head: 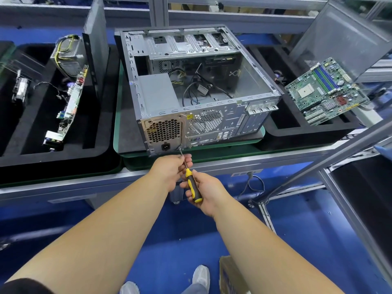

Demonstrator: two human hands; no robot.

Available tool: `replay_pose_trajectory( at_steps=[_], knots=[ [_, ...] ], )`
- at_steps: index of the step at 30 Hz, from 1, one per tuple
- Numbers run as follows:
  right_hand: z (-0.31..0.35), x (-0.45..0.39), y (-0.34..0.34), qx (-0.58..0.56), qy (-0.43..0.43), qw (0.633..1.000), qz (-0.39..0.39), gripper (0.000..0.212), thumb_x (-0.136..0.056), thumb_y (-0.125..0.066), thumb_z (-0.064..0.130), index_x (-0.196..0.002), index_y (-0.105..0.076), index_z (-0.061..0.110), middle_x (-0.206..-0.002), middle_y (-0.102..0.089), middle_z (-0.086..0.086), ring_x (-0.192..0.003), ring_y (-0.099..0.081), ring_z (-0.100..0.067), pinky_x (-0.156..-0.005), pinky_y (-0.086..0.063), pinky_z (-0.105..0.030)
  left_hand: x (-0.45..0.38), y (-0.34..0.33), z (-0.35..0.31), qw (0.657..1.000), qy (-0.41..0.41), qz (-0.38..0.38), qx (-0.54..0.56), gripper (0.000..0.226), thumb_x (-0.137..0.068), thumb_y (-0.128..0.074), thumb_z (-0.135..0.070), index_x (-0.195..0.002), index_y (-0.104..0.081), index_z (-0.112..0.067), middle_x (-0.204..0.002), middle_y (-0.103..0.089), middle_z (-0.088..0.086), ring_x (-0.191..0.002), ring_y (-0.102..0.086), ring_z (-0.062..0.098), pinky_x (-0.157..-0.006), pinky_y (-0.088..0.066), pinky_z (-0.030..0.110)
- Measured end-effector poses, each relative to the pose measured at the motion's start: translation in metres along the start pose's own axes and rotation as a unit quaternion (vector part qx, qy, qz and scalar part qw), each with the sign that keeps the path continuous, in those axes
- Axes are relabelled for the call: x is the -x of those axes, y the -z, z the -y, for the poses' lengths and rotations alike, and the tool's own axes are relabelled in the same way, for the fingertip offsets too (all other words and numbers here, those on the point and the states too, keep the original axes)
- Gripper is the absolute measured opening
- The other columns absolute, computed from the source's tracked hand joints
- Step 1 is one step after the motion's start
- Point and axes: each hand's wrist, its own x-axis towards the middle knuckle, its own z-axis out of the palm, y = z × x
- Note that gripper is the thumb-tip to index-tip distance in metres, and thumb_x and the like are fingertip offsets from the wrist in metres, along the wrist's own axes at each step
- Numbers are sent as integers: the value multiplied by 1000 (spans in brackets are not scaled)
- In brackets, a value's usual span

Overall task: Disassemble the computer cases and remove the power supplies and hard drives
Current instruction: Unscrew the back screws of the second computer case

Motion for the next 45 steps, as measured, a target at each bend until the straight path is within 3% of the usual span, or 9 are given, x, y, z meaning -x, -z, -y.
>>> replay_pose_trajectory(
  at_steps=[7,11,15,20,23,26,30,35,45],
  knots=[
    [-3,-2,-2,20,-9,1000,0,36,-102,-48,36,-100,-72,10,-77,-74,-6,-50,-58,-12,-47,-49,-23,3,4,-1,999,18,35,30,33,-105,-37,-7,-95,-67,-11,-90,-68,-1,-79,-62,7,-63,-44,25],
    [-1,0,-2,9,-17,1000,20,37,-100,-52,40,-101,-73,9,-79,-73,-7,-51,-57,-13,-47,-49,-22,5,7,-1,994,49,66,68,32,-106,-36,-11,-112,-67,-8,-80,-62,0,-52,-57,6,-36,-37,19],
    [0,0,-3,-16,-25,999,41,43,-101,-49,44,-102,-72,8,-76,-71,-8,-49,-54,-14,-44,-46,-22,2,10,1,993,53,84,68,34,-106,-35,-14,-107,-69,-11,-78,-61,0,-61,-44,13,-48,-35,25],
    [-2,-3,-2,-37,-13,999,31,32,-99,-56,37,-92,-71,10,-69,-68,-5,-47,-51,-11,-42,-43,-21,2,8,0,990,51,91,98,34,-106,-31,-9,-119,-62,-3,-84,-61,3,-54,-57,8,-35,-40,20],
    [-3,-4,-2,-21,4,1000,17,22,-97,-62,31,-90,-67,12,-66,-67,-1,-45,-49,-9,-43,-41,-19,1,5,-2,987,42,85,133,32,-105,-31,-4,-114,-61,-1,-93,-64,6,-79,-63,12,-59,-53,21],
    [-3,-6,-4,18,15,1000,7,19,-96,-64,32,-88,-64,15,-65,-64,2,-45,-46,-7,-43,-39,-18,-4,5,-5,985,51,43,158,27,-105,-36,-5,-98,-63,-3,-92,-66,8,-86,-64,16,-78,-51,26],
    [-1,-5,-6,29,7,1000,-6,21,-96,-64,34,-87,-65,14,-65,-64,0,-45,-47,-8,-43,-40,-19,-10,10,-7,984,77,7,163,24,-103,-40,-7,-96,-63,-6,-89,-69,7,-83,-65,16,-67,-50,25],
    [0,-5,-2,12,-3,1000,-3,42,-105,-44,32,-95,-72,4,-66,-67,-5,-49,-53,-10,-47,-45,-21,-12,11,-8,982,102,3,161,23,-103,-43,-10,-101,-65,-5,-78,-75,6,-85,-68,16,-65,-49,26],
    [-3,-7,-2,116,78,990,-13,17,-99,-59,31,-93,-58,15,-75,-61,-4,-52,-55,-12,-49,-48,-25,-13,8,-12,983,97,-2,154,24,-102,-44,-8,-92,-65,-5,-78,-73,5,-82,-68,15,-66,-50,25]
  ],
)
